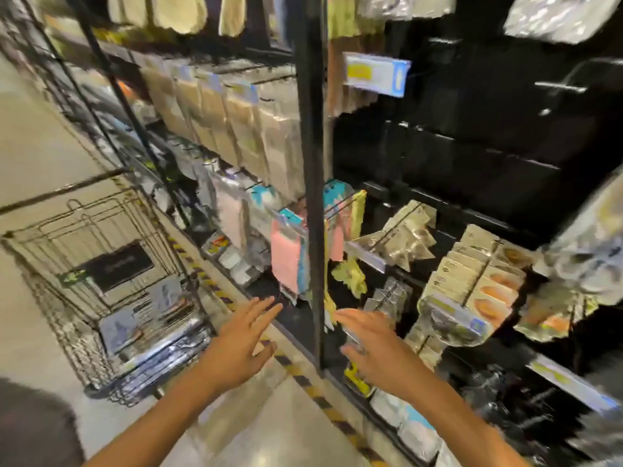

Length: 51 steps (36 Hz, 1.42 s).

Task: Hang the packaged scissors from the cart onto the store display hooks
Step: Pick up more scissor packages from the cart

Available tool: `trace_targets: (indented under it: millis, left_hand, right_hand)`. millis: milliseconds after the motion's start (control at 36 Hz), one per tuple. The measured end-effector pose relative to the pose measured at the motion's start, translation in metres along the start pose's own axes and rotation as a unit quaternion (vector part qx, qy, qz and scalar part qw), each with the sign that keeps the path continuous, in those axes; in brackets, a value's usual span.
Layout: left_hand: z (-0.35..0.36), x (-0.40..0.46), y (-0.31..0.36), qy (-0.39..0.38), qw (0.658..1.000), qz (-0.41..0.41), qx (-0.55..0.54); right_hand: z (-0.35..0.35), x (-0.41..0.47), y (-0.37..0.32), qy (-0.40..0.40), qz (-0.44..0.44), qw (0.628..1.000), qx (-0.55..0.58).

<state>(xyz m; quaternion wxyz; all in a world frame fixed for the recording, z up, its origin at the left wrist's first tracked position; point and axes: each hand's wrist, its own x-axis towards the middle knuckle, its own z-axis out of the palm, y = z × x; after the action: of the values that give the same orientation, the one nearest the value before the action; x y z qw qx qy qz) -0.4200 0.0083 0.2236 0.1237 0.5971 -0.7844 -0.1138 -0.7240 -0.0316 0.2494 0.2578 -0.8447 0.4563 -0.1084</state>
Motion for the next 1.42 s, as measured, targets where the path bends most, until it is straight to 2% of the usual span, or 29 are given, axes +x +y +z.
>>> trace_targets:
  millis: [83, 278, 444, 694, 1028, 1222, 1333, 1417]
  left_hand:
    - [0.001, -0.042, -0.051, 0.006, 0.999, -0.049, 0.002]
    - [-0.034, -0.129, -0.140, 0.022, 0.987, -0.153, -0.040]
    - [-0.035, -0.206, -0.232, -0.001, 0.970, -0.242, 0.001]
    - [-0.034, -0.276, -0.296, -0.010, 0.942, -0.334, -0.037]
    - [-0.023, -0.256, -0.340, -0.060, 0.916, -0.384, -0.099]
    - [-0.013, -0.202, -0.383, -0.086, 0.902, -0.410, -0.109]
    - [0.002, -0.172, -0.410, -0.124, 0.881, -0.441, -0.116]
    - [0.016, -0.155, -0.429, -0.119, 0.876, -0.446, -0.140]
  right_hand:
    - [0.024, 0.030, -0.038, -0.062, -0.021, 0.998, -0.017]
    - [0.090, 0.107, -0.126, -0.137, -0.054, 0.989, -0.035]
    - [0.154, 0.170, -0.191, -0.185, -0.093, 0.977, -0.049]
    - [0.226, 0.229, -0.253, -0.254, -0.130, 0.954, -0.089]
    - [0.269, 0.304, -0.256, -0.294, -0.118, 0.947, -0.061]
    - [0.298, 0.394, -0.254, -0.311, -0.133, 0.940, -0.046]
    - [0.323, 0.440, -0.242, -0.315, -0.110, 0.942, -0.045]
    - [0.337, 0.460, -0.236, -0.329, -0.099, 0.939, -0.022]
